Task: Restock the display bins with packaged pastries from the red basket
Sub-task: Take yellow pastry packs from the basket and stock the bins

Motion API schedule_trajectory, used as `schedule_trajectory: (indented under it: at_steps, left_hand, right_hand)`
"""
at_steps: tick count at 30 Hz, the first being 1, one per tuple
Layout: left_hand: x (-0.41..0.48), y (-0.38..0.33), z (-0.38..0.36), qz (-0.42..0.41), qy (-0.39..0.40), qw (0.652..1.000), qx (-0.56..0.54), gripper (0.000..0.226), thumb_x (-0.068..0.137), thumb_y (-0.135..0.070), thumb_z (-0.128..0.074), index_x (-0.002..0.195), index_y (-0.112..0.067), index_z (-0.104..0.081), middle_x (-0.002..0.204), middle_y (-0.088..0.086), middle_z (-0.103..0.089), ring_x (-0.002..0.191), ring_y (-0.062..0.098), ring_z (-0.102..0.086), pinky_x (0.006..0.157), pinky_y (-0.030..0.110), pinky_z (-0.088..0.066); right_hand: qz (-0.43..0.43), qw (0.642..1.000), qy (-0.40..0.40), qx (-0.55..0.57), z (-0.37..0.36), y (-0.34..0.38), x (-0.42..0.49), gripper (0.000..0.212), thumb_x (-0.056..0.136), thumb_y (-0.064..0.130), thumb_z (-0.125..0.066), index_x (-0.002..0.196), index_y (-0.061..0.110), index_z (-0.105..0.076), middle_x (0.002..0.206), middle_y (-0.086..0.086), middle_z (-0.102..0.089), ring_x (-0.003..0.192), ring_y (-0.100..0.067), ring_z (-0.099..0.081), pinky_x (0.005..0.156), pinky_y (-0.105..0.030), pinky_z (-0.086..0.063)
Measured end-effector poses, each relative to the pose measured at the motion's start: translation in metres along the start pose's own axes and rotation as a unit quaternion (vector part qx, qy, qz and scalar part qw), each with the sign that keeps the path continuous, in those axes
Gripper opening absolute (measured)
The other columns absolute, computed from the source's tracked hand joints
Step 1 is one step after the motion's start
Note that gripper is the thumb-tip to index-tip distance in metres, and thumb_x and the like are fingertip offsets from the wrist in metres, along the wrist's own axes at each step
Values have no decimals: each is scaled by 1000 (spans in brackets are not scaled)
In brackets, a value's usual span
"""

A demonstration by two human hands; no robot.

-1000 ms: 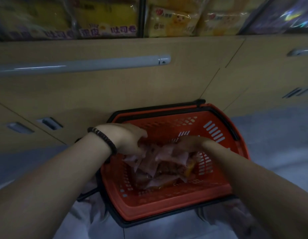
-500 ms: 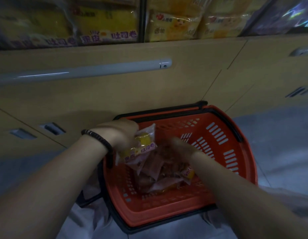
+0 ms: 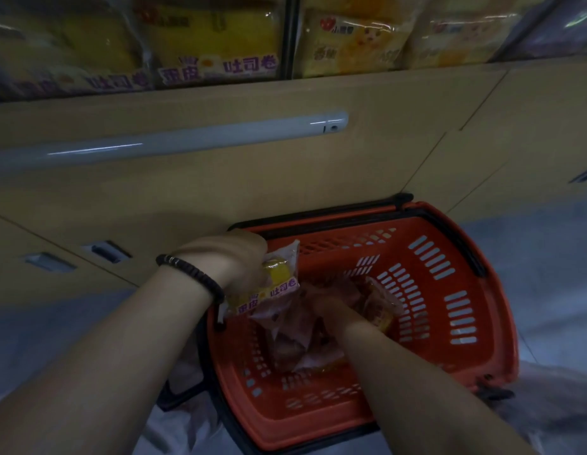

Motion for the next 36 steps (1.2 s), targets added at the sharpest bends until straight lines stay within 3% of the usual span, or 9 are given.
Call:
schedule_trajectory:
  at_steps: [2, 9, 14, 18, 22, 24, 29, 33, 36]
  left_hand:
    - [5, 1, -2, -9, -2, 1000, -5, 33, 101, -44, -64, 110, -13, -64, 90, 0, -59, 77, 15, -56, 63, 27, -41]
    - [7, -4, -5, -22, 5, 1000, -2, 37, 101, -46, -63, 118, -13, -64, 100, 1, -63, 86, 16, -59, 66, 27, -44]
    - [6, 1, -2, -21, 8, 1000, -2, 35, 102, -47, -61, 110, -12, -64, 88, 0, -58, 76, 15, -55, 57, 25, -39]
    - [2, 5, 1, 0, 16, 1000, -7, 32, 104, -47, -58, 90, -19, -61, 72, -3, -46, 58, 12, -42, 52, 25, -33]
    - [-12, 3, 6, -21, 14, 998, -49, 54, 103, -50, -56, 147, -20, -49, 130, 3, -62, 106, 19, -63, 84, 30, -54]
    - [-24, -2, 10, -44, 1, 992, -121, 66, 104, -47, -57, 162, -34, -29, 155, 2, -49, 127, 22, -59, 92, 32, -55]
    - [-35, -12, 5, -58, 41, 920, -385, 38, 106, -40, -58, 143, -37, -56, 139, 0, -62, 115, 26, -68, 89, 50, -63]
    - [-45, -33, 3, -97, 95, 837, -530, 56, 91, -70, -56, 133, -34, -60, 128, 7, -71, 111, 35, -71, 88, 52, -63]
    - [-47, -37, 3, -92, 115, 777, -612, 78, 80, -85, -56, 130, -26, -65, 119, 15, -76, 105, 40, -73, 82, 50, -61]
  right_hand:
    - [32, 999, -19, -7, -2, -4, 14, 38, 86, 44, -66, 123, 40, -74, 132, 6, -72, 122, -16, -66, 112, -42, -50]
    - [53, 989, -127, -49, 0, 51, -56, 33, 111, 21, -47, 133, 2, -63, 138, -10, -63, 127, -25, -60, 107, -26, -42]
    - [56, 986, -112, -112, 27, 66, -85, 41, 90, 28, -75, 124, 7, -71, 121, -7, -74, 118, -26, -70, 100, -35, -57]
    - [110, 982, -88, -126, 67, 109, -131, 28, 85, 27, -81, 104, 7, -78, 94, -2, -76, 94, -17, -74, 65, -20, -55]
    - [221, 964, -88, -119, 95, 164, -208, 17, 85, 16, -82, 71, 16, -73, 63, 9, -68, 57, 2, -64, 48, -18, -46]
    - [326, 932, -95, -124, 103, 190, -259, 32, 84, 12, -85, 65, 24, -61, 55, 15, -60, 50, 8, -55, 50, -15, -38]
    - [519, 805, -208, -198, 126, 205, -340, 26, 78, 24, -78, 94, 41, -66, 96, 20, -60, 90, 2, -59, 71, -10, -41]
    - [617, 690, -309, -216, 125, 190, -351, 36, 79, 18, -90, 111, 30, -79, 105, 2, -57, 95, -19, -57, 73, -34, -48]
    - [633, 653, -353, -219, 117, 192, -349, 25, 86, 24, -81, 109, 32, -80, 108, -5, -55, 96, -25, -53, 69, -42, -47]
Point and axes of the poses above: each hand's wrist, its own x-axis towards the middle knuckle, its own z-axis out of the back of the hand, y = z × x, the point moved 6 cm from there along x, towards the middle knuckle
